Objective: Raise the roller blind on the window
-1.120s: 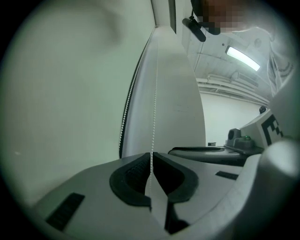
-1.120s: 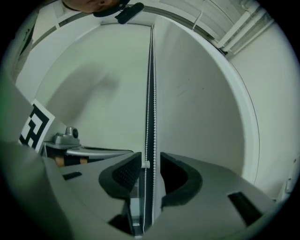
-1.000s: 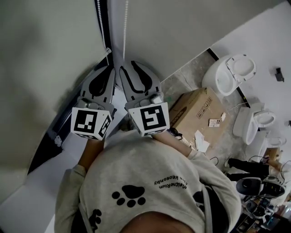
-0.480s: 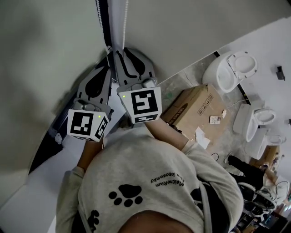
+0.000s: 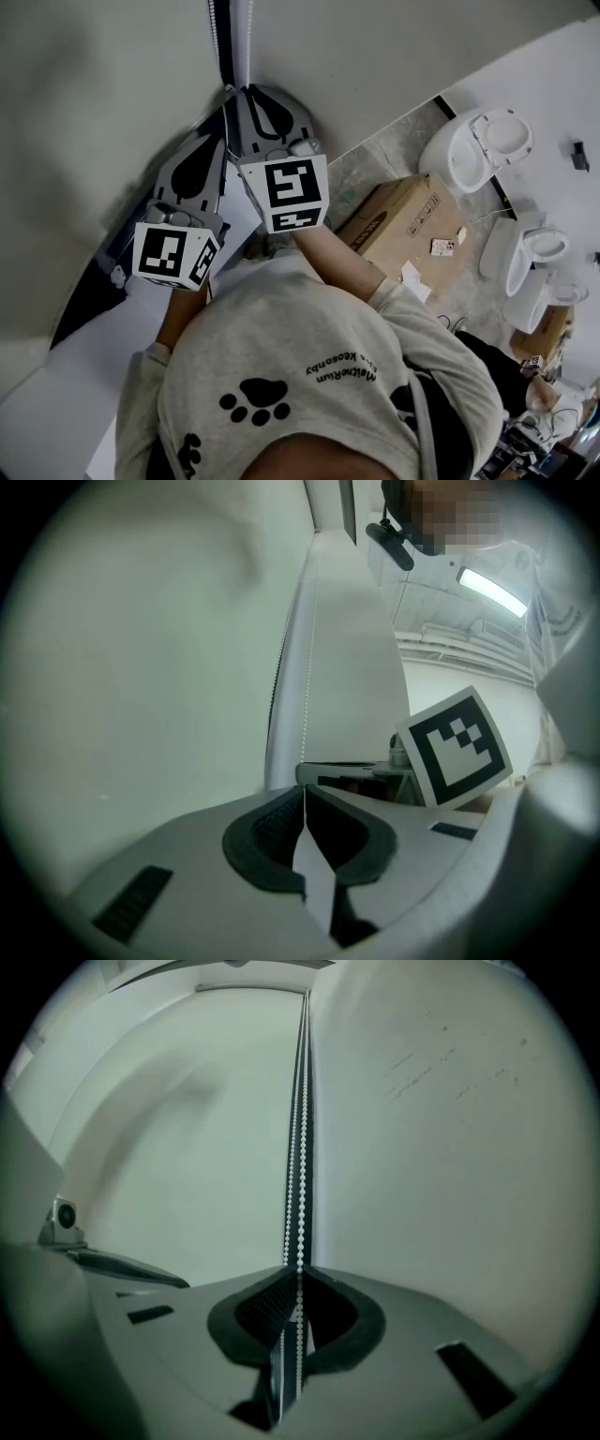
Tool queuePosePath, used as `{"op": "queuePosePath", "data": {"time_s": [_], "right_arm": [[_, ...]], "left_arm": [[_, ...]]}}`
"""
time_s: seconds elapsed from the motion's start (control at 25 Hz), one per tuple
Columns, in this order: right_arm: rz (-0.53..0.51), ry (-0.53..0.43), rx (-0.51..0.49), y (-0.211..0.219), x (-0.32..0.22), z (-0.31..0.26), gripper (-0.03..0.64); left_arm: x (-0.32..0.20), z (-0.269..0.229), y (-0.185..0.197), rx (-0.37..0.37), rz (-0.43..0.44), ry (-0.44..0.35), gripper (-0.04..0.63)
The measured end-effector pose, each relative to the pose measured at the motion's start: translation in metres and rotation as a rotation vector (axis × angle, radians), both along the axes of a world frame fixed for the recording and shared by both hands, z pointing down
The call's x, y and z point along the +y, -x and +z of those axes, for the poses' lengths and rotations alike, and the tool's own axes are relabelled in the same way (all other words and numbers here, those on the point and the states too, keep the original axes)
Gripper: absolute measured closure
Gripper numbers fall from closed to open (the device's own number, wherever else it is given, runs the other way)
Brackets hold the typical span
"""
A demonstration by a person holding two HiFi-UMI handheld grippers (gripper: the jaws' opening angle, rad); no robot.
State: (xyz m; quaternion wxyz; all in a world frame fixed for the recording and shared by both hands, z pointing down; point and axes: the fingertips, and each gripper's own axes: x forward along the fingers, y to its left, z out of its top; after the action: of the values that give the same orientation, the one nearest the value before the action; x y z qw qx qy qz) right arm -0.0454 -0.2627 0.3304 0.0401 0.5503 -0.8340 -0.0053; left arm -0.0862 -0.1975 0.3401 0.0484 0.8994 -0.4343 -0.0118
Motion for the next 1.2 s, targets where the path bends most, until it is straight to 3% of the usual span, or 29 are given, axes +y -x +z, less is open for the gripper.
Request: {"op": "queuePosePath", "data": {"time_s": [0.16,0.44,0.48,0.56,0.6,0.88,1.0,1.2], "right_arm": [[-0.045,0.022,-0.024,0.001,0.009,0.003,0.593],[-0.127,0.027,0.029,-0.001,0.037,0.001,0.595],[-0.133,0.026,0.035,-0.002,0.042,0.002,0.595],[-0.145,0.026,0.039,-0.006,0.052,0.005,0.595],[-0.151,0.027,0.038,-0.008,0.056,0.006,0.595],[-0.199,0.03,0.042,-0.013,0.082,-0.003,0.595],[-0.214,0.019,0.05,-0.014,0.093,-0.005,0.595],[-0.232,-0.002,0.073,-0.016,0.104,-0.002,0.595]], "left_arm": [[0.008,-0.001,0.002,-0.001,0.001,-0.005,0.586],[0.012,-0.033,-0.01,-0.007,0.115,-0.039,0.584],[0.013,-0.037,-0.014,-0.007,0.136,-0.046,0.575],[0.016,-0.045,-0.024,-0.002,0.19,-0.053,0.471],[0.018,-0.05,-0.029,0.001,0.214,-0.057,0.469],[0.025,-0.107,-0.055,0.005,0.333,-0.116,0.474],[0.029,-0.121,-0.06,-0.008,0.345,-0.123,0.537],[0.035,-0.122,-0.07,-0.065,0.374,-0.121,0.572]]}}
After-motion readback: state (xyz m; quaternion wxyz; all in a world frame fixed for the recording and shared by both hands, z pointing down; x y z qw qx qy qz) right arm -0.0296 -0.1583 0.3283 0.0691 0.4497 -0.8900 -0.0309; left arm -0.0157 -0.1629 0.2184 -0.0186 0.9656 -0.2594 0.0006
